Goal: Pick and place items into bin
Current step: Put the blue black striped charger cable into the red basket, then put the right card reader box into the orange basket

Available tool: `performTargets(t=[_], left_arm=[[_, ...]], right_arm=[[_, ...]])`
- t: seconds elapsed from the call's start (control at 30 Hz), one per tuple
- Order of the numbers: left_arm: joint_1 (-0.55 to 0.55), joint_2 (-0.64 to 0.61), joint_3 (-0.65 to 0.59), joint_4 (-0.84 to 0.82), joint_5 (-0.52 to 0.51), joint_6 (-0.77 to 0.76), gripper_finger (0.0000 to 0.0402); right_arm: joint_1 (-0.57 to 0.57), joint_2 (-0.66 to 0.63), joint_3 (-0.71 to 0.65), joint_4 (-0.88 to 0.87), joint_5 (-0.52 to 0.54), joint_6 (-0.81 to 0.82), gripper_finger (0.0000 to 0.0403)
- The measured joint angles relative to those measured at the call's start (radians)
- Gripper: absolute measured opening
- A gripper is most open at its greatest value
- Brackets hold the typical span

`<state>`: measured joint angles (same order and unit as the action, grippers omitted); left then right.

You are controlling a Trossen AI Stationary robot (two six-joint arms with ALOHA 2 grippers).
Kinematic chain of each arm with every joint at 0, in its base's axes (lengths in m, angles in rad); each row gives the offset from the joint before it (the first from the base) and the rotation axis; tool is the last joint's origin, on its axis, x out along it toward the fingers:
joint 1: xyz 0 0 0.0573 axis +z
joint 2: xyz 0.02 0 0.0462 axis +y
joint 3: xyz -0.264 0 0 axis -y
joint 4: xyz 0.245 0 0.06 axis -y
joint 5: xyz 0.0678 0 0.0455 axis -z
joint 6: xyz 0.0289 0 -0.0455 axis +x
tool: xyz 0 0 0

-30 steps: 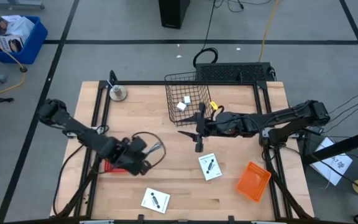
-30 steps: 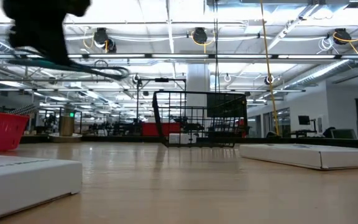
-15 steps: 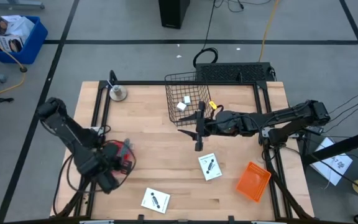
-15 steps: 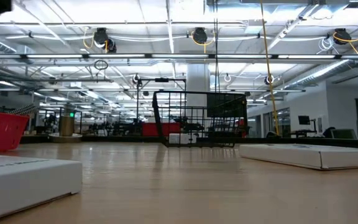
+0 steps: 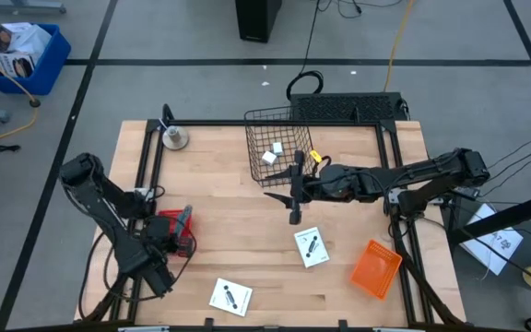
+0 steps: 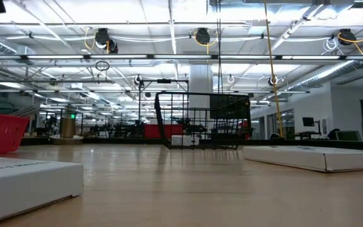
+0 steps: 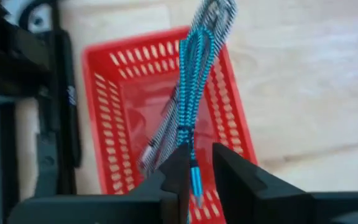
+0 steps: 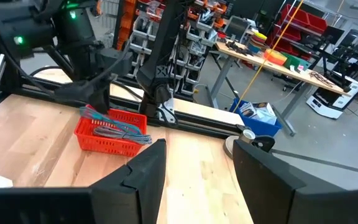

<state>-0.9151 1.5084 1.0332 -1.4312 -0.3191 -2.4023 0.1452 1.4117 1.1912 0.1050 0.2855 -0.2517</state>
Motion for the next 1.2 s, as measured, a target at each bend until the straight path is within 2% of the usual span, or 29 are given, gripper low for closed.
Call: performTargets(t=[0.27,0.4,0.5,0.63,0.77,0.87,0.93,1.0,1.2], left_arm=[[0.045,0.023,0.0,-0.013,0.0,0.089,0.0132],[0.051,0.023,0.0,0.001,-0.09,0.097,0.0147],[0.051,0.023,0.0,0.048,-0.227,0.109,0.0149],[0.051,0.023,0.0,0.176,-0.482,0.201,0.0149],[0.06,0.023,0.0,0.364,-0.766,0.456,0.0149],[0.084,0.023,0.0,0.49,-0.866,0.693,0.015],[0.109,0.023,0.0,0.567,-0.877,0.821,0.015],[0.142,0.023,0.0,0.631,-0.843,0.939,0.015],[0.265,0.023,0.0,0.825,-0.625,1.248,0.015]], right_arm=[[0.0,0.0,0.0,0.002,-0.002,0.003,0.0179],[0.0,0.0,0.0,0.0,-0.002,0.004,0.018],[0.0,0.0,0.0,-0.005,-0.003,0.03,0.0177],[0.0,0.0,0.0,-0.017,-0.003,0.111,0.0178],[0.0,0.0,-0.025,-0.036,-0.003,0.209,0.018],[0.006,0.0,-0.072,-0.036,-0.003,0.299,0.0179],[0.015,0.0,-0.111,-0.041,-0.003,0.367,0.0178],[0.028,0.001,-0.15,-0.039,-0.004,0.415,0.0177],[0.068,0.001,-0.259,-0.04,-0.004,0.534,0.0176]])
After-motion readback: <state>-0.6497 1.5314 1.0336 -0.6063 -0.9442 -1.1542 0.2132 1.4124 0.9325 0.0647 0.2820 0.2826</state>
